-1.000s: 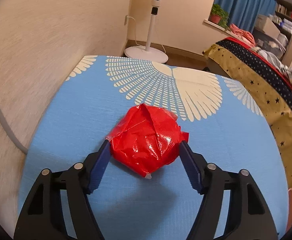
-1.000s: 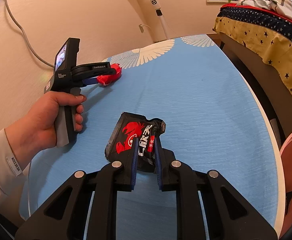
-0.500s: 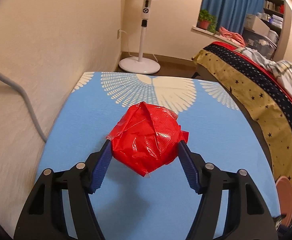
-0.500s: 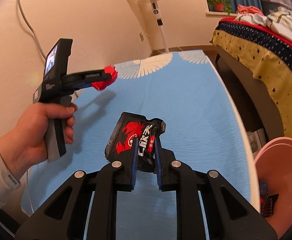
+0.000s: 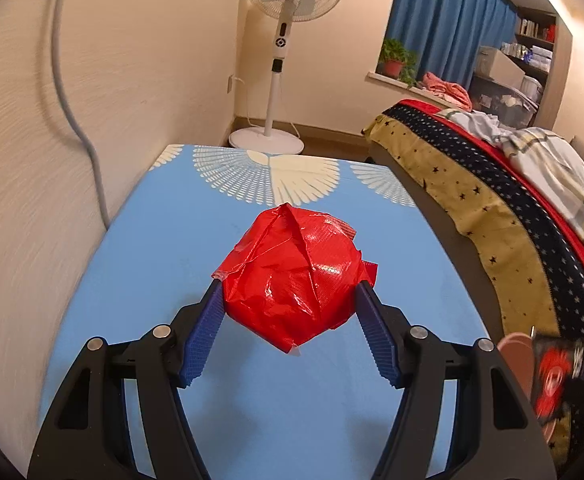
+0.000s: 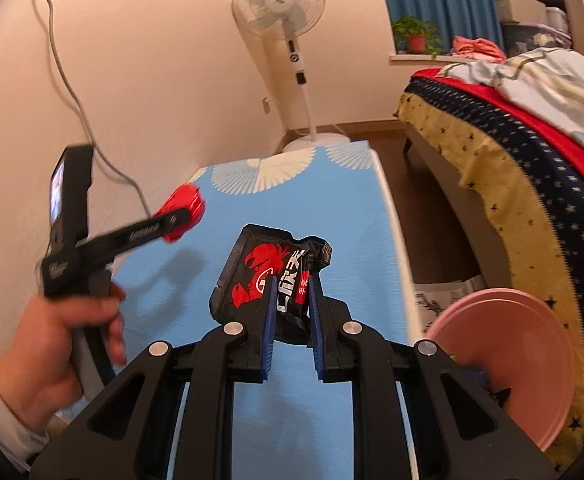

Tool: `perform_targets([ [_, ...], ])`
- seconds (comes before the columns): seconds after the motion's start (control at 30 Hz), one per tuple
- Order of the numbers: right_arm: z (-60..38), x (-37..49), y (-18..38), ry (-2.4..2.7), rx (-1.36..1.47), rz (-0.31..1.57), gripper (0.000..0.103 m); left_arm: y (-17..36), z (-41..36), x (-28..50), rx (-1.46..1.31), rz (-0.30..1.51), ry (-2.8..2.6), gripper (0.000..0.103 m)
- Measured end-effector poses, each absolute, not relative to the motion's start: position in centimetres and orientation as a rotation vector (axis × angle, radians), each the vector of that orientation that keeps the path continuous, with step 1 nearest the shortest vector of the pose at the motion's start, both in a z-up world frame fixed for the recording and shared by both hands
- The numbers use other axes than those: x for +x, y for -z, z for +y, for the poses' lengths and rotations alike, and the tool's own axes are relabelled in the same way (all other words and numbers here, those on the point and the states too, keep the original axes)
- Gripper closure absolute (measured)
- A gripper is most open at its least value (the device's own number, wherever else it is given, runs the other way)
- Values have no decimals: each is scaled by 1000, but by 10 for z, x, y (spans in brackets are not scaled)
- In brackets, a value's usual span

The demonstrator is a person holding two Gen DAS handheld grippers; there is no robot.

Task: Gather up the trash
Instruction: 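Carry the black snack wrapper and red wrapper over the pink bin and open both grippers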

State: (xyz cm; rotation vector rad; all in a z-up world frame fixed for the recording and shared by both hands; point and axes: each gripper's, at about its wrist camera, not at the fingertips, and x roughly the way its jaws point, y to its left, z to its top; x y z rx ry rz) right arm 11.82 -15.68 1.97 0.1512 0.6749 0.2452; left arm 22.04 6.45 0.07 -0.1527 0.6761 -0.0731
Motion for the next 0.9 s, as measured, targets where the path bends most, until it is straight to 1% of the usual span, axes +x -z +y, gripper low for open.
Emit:
perform_targets([
  [0.3, -208, 87, -47, -173, 174, 625, 87, -1, 16, 156, -126, 644, 112, 39],
  [0.57, -257, 58, -65, -90, 200, 587, 87, 4, -19, 116, -136, 640, 156, 39],
  [0.9, -296, 37, -66, 3, 220, 559, 87, 5, -50, 81, -162, 633, 194, 39],
])
